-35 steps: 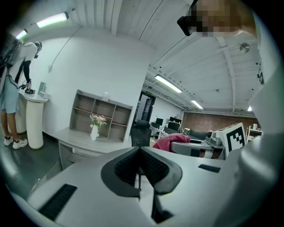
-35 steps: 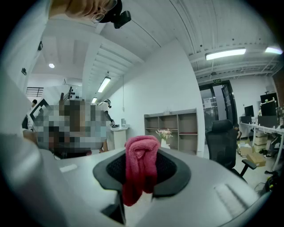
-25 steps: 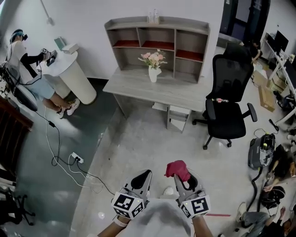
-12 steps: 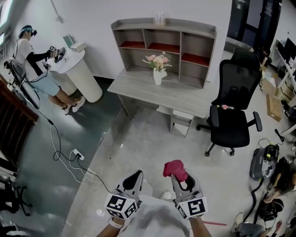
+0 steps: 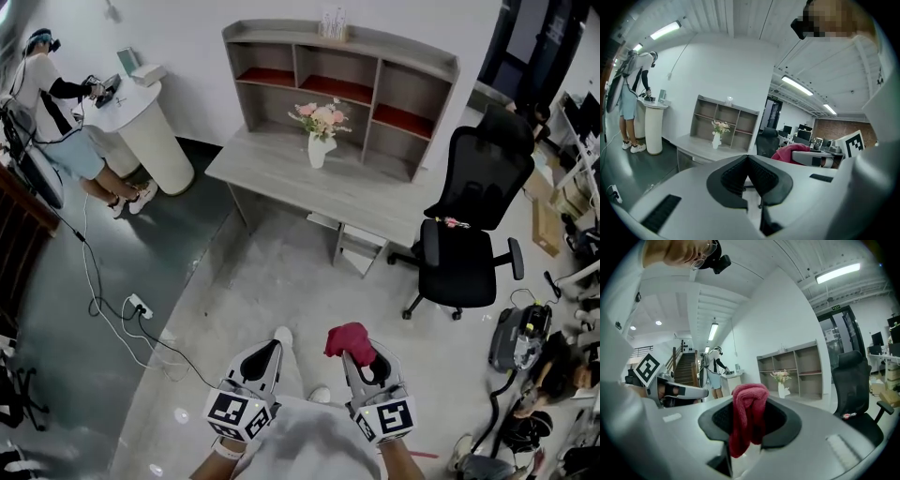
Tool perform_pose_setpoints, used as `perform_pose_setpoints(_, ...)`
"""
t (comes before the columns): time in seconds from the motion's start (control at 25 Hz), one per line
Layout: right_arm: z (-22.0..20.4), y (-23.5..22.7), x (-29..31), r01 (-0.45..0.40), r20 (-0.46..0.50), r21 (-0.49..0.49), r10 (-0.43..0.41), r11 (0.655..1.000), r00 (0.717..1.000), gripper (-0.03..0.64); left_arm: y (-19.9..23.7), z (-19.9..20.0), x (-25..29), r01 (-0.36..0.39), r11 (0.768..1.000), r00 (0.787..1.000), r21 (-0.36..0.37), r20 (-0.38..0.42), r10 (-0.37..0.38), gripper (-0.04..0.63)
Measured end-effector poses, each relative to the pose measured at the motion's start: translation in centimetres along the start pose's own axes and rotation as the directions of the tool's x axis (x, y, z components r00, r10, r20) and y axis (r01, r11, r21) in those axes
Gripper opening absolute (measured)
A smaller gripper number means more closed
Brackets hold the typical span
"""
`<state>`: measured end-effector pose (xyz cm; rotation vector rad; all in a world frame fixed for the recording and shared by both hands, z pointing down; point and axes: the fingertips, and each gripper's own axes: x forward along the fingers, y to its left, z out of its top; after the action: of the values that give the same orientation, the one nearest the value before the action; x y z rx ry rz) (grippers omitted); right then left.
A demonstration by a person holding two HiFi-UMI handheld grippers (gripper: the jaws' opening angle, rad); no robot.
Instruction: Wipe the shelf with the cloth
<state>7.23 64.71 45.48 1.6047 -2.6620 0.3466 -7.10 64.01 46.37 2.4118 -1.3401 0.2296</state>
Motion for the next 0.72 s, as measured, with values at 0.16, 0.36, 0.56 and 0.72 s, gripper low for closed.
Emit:
perform_pose_setpoints(0.16, 1.8, -1.2, 4.5, 0.02, -0.004, -0.02, -0.02, 1.0, 1.0, 0.129, 2.2, 2.2, 4.1, 0.047, 0.999, 0.999, -0.005, 0.001, -0.047, 0.006)
perform_pose_setpoints(0.36, 3.8, -1.8, 11.1, 0.043, -0.01, -0.038, -0.043, 0.998, 0.999, 0.129, 6.7, 6.7, 7.8, 0.089, 0.996, 0.995, -0.007, 0.039, -0.088, 0.006)
perform_pose_setpoints(0.56, 6.1, -0.7, 18.6, 0.045, 0.0, -0.06, -0.045, 0.997, 0.999, 0.129, 13.8, 10.9, 9.5, 0.075, 0.997, 0.995, -0.007, 0.072, -0.075, 0.006)
perform_pose_setpoints(0.72, 7.7, 0.4, 24.4, 0.042, 0.048, -0.036, -0.041, 0.998, 0.998, 0.129, 19.5, 13.5, 10.7, 0.062, 0.998, 0.994, -0.007, 0.091, -0.061, 0.006)
